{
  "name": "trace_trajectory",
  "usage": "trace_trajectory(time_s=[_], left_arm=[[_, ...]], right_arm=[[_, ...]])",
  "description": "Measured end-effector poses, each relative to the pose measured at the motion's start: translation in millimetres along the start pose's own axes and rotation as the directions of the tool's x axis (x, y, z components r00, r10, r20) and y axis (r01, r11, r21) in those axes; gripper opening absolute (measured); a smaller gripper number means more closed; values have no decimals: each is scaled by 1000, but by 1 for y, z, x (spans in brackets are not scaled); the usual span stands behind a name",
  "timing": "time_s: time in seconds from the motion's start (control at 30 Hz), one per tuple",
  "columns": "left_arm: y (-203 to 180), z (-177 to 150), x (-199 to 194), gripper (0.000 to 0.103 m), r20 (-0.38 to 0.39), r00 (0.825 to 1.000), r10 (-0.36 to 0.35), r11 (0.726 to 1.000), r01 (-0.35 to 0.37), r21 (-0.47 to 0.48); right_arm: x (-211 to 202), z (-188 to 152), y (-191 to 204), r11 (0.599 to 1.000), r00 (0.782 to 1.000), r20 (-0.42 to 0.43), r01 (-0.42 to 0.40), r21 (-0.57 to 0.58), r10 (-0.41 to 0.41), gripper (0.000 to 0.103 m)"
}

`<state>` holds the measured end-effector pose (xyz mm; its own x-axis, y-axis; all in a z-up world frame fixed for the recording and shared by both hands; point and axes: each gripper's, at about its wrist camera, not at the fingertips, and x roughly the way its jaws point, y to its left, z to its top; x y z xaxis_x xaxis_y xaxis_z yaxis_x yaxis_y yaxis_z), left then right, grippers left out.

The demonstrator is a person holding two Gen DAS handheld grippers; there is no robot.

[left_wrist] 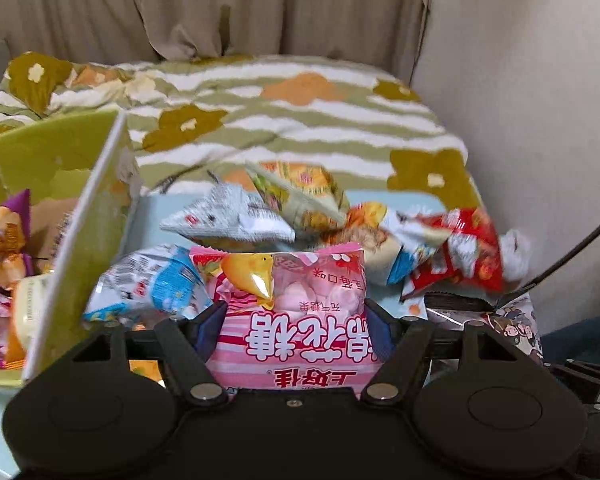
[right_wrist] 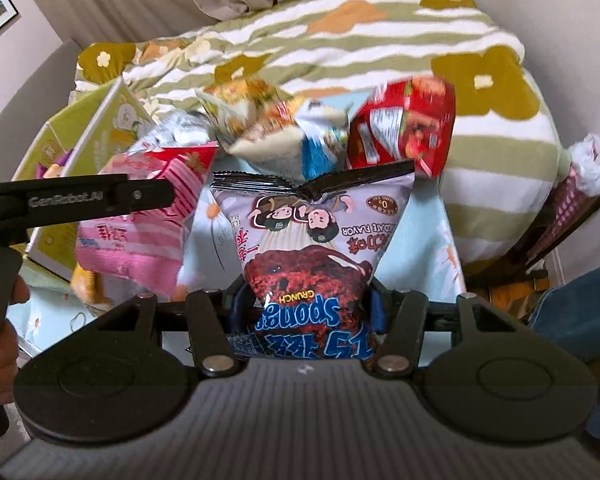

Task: Organize snacks
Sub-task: 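Grasp the pink candy bag with the left tool while the right grasps the brown sponge bag, then carry both bags over the yellow-green box and open both tools inside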

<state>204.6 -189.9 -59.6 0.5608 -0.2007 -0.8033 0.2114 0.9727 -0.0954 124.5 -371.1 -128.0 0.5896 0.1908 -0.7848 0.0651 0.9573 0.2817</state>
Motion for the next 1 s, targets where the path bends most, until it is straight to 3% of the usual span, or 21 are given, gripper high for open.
trace_trajectory(time_s=[0.2, 0.47, 0.67, 0.8, 0.93, 1.0], left_arm=[[11, 9, -49, 75, 125, 992, 29, 999, -24, -40], [56, 20, -101, 75, 252, 958, 137, 985, -105, -137], [114, 40, -124, 75, 291, 930, 225, 964, -170, -204], [158, 60, -125, 75, 298, 920, 255, 957, -196, -213], [201, 79, -115, 75, 292, 921, 258, 958, -206, -198], [224, 90, -103, 75, 273, 930, 247, 961, -199, -193]], right_arm=[[-31, 22, 17, 998, 997, 79, -13, -58, 18, 70], [-52, 64, 65, 980, 979, 171, -82, -183, 114, 70], [-47, 98, 126, 955, 961, 186, -152, -254, 203, 70], [-30, 120, 173, 943, 950, 183, -199, -268, 252, 70], [-5, 139, 222, 937, 944, 173, -229, -264, 279, 70], [10, 147, 245, 937, 946, 162, -233, -260, 280, 70]])
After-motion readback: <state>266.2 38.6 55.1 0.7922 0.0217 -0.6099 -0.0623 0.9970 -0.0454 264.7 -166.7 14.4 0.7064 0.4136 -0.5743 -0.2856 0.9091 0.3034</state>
